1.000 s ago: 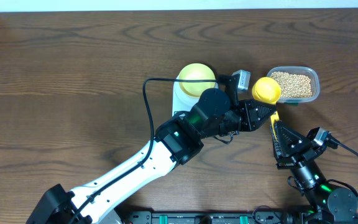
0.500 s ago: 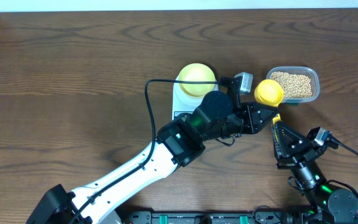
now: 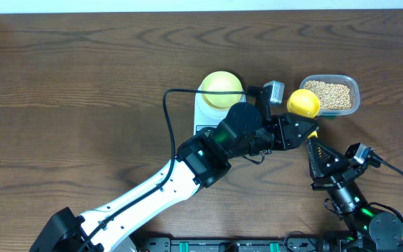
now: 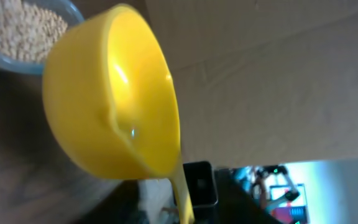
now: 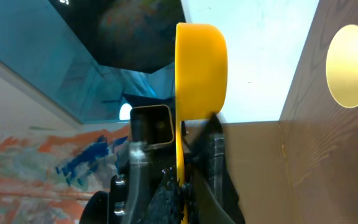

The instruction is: Scoop item into bowl and weigh 50g on scale

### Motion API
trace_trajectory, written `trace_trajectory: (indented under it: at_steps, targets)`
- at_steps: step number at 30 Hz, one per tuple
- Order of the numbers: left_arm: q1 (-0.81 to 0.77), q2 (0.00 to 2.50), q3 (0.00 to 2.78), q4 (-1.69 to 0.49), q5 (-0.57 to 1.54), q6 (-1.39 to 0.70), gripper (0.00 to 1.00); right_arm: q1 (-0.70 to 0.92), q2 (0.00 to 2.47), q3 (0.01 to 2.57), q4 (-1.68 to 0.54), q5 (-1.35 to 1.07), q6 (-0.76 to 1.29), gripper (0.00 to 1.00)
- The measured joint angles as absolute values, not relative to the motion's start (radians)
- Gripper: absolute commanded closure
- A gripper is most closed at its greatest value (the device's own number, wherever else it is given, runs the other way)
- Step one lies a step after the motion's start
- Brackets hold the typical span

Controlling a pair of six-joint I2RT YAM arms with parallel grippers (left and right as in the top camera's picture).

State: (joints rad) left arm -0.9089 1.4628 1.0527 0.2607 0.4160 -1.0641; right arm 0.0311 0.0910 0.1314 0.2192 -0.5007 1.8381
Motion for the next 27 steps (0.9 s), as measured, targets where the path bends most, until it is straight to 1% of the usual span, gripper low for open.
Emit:
trace_trajectory:
  at_steps: [2, 3, 6, 9, 13, 15, 17, 22, 27]
  targets:
    - [-0.909, 1.463, 1.053, 0.26, 0.416, -1.068, 0.35, 0.031, 0.091, 0.131, 0.203, -0.498, 1.816, 0.98]
    - [-0.909, 1.463, 1.053, 0.258, 0.416, -1.067, 0.32, 0.031, 0.091, 0.131, 0.19, -0.496, 1.804, 0.98]
    - [-0.909, 1.463, 1.053, 0.238, 0.415, -1.053, 0.28, 0.031, 0.091, 0.131, 0.149, -0.483, 1.76, 0.99]
    - [-0.909, 1.463, 1.053, 0.214, 0.416, -1.003, 0.21, 0.031, 0.091, 0.131, 0.129, -0.466, 1.708, 0.98]
    - [-0.896, 1.463, 1.053, 0.165, 0.416, -0.929, 0.18, 0.03, 0.097, 0.148, 0.058, -0.443, 1.617, 0.98]
    - [-0.875, 1.46, 1.053, 0.115, 0.416, -0.883, 0.15, 0.023, 0.125, 0.199, -0.06, -0.426, 1.549, 0.98]
    - [-0.845, 1.456, 1.053, 0.061, 0.416, -0.837, 0.14, 0.017, 0.153, 0.245, -0.133, -0.413, 1.494, 0.98]
    - [-0.731, 1.411, 1.051, -0.129, 0.415, -0.699, 0.14, 0.009, 0.317, 0.457, -0.349, -0.384, 1.273, 0.98]
    - [-0.597, 1.354, 1.048, -0.286, 0.413, -0.585, 0.14, 0.009, 0.543, 0.698, -0.58, -0.379, 1.039, 0.98]
